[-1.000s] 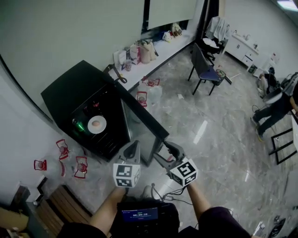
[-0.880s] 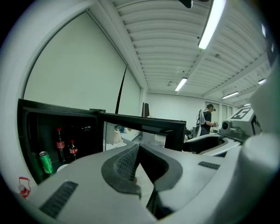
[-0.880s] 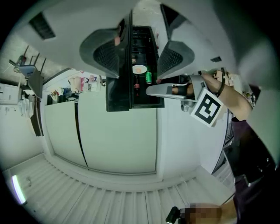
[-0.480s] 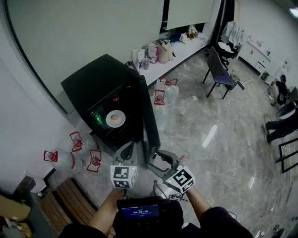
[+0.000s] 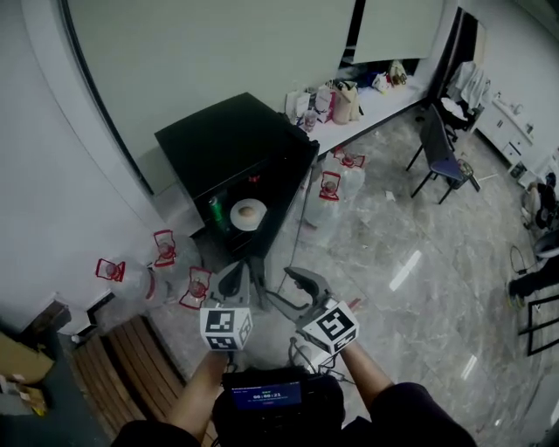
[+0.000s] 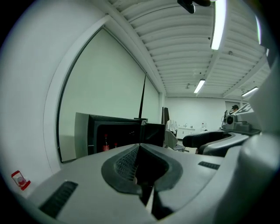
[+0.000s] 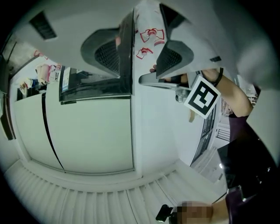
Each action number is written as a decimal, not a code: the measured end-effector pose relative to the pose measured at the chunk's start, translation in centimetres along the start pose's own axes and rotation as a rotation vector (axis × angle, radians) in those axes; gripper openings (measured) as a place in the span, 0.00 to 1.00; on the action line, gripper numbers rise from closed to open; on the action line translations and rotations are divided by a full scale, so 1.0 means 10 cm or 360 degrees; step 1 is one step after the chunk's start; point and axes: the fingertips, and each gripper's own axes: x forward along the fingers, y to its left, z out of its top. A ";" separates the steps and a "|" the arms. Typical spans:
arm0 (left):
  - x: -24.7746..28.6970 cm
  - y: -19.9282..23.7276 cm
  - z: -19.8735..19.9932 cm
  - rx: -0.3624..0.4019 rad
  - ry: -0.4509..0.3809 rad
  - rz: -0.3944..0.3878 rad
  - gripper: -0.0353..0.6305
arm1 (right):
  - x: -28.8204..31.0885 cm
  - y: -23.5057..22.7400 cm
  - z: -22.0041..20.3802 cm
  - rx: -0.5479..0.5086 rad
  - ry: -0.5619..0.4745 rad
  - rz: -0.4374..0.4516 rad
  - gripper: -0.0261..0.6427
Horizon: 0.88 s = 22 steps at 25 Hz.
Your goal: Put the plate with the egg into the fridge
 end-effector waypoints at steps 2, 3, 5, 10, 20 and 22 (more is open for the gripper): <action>-0.03 0.08 0.02 -0.0010 -0.0008 0.0022 0.07 | 0.10 -0.03 0.02 -0.0024 -0.0042 -0.0014 0.44; -0.03 0.11 0.03 -0.0013 -0.0014 0.0028 0.07 | 0.14 -0.04 0.04 -0.0020 -0.0050 -0.0020 0.44; -0.04 0.13 0.06 -0.0013 -0.0028 0.0034 0.07 | 0.18 -0.02 0.08 0.0007 -0.0034 -0.0030 0.44; -0.05 0.15 0.13 -0.0005 -0.0067 0.0037 0.07 | 0.26 -0.02 0.15 -0.0002 -0.0065 -0.0048 0.42; 0.06 -0.01 0.32 0.0027 -0.0126 -0.0018 0.07 | 0.36 -0.26 0.42 -0.0080 -0.0238 -0.0213 0.05; 0.07 -0.04 0.34 0.0033 -0.0136 -0.0031 0.07 | 0.37 -0.24 0.41 -0.0052 -0.0189 -0.0218 0.05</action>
